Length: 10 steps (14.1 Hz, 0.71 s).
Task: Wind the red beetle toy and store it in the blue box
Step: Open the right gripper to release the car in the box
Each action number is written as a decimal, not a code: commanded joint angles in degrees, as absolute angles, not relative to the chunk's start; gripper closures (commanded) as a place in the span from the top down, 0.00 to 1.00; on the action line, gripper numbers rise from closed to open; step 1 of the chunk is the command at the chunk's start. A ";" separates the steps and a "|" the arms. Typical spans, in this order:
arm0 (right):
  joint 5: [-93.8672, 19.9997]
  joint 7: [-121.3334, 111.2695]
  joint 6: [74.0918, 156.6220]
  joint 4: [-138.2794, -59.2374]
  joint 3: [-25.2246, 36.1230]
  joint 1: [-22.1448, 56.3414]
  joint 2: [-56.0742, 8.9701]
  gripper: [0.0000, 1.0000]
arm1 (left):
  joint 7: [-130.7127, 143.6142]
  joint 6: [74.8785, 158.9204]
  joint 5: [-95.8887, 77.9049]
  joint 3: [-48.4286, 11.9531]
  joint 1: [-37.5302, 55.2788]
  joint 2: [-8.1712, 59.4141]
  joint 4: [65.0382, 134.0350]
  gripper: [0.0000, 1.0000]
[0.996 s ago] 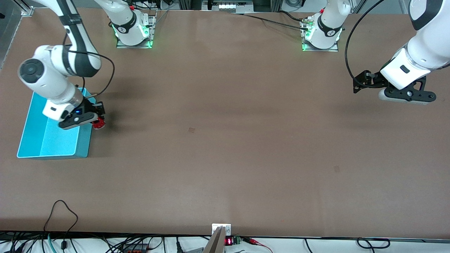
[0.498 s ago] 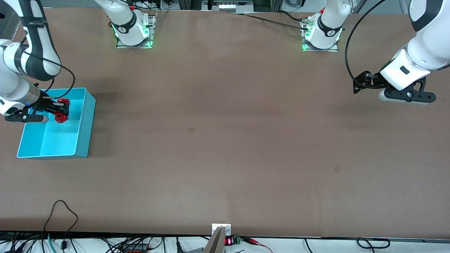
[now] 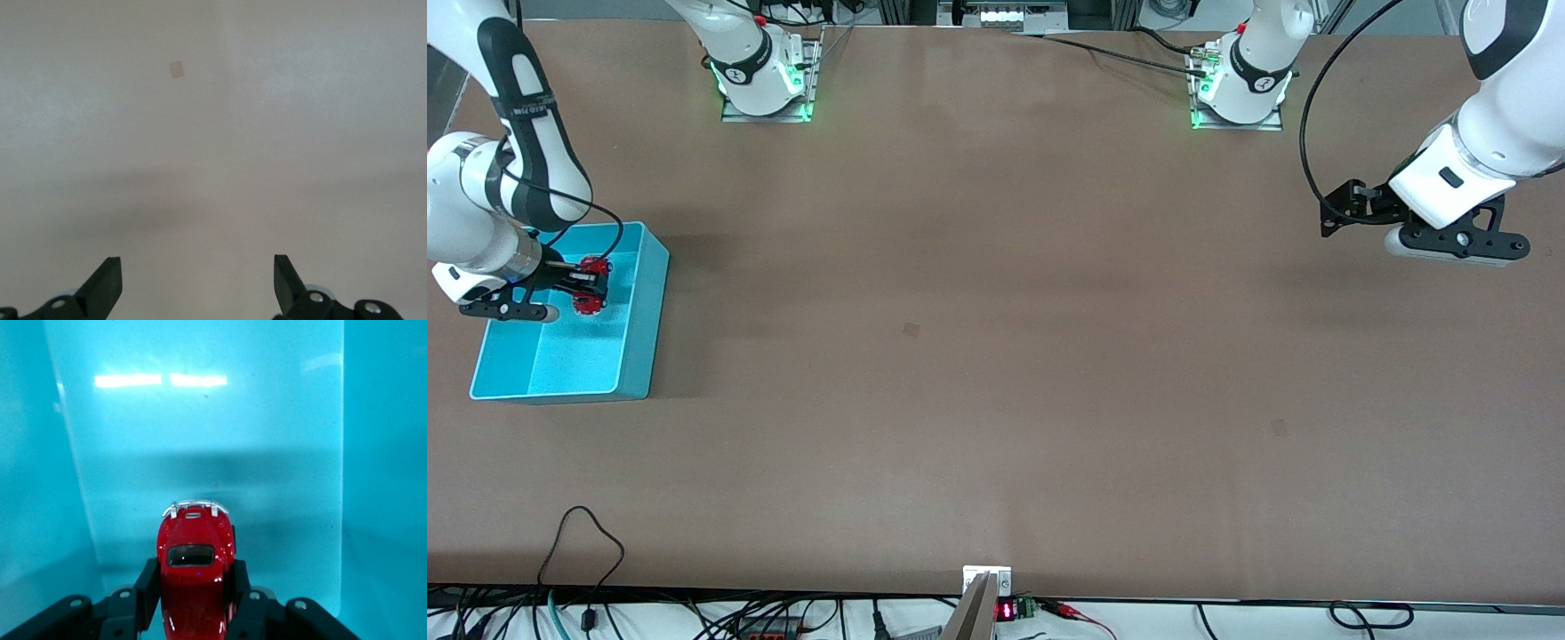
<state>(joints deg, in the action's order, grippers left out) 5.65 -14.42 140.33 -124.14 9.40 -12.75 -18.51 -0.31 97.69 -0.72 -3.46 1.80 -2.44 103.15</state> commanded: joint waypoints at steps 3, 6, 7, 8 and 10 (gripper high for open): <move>5.19 -17.49 142.56 -123.49 9.05 -15.82 -21.27 0.07 | -0.26 97.65 -1.76 -3.60 1.49 -1.85 102.04 1.00; 5.19 -17.40 142.56 -123.49 9.05 -15.82 -22.15 0.35 | -0.26 97.65 -1.67 -3.60 1.49 -1.85 102.04 1.00; 5.19 -17.05 142.47 -123.49 9.05 -15.65 -22.15 0.70 | -0.26 97.65 -1.76 -3.60 1.49 -1.85 102.04 1.00; 5.19 -16.62 142.30 -123.49 8.97 -15.47 -21.80 1.00 | -0.26 97.65 -1.76 -3.60 1.49 -1.85 102.04 1.00; 5.36 -17.31 141.94 -123.40 8.79 -14.86 -20.31 1.00 | -0.26 97.65 -1.67 -3.60 1.49 -1.85 102.04 1.00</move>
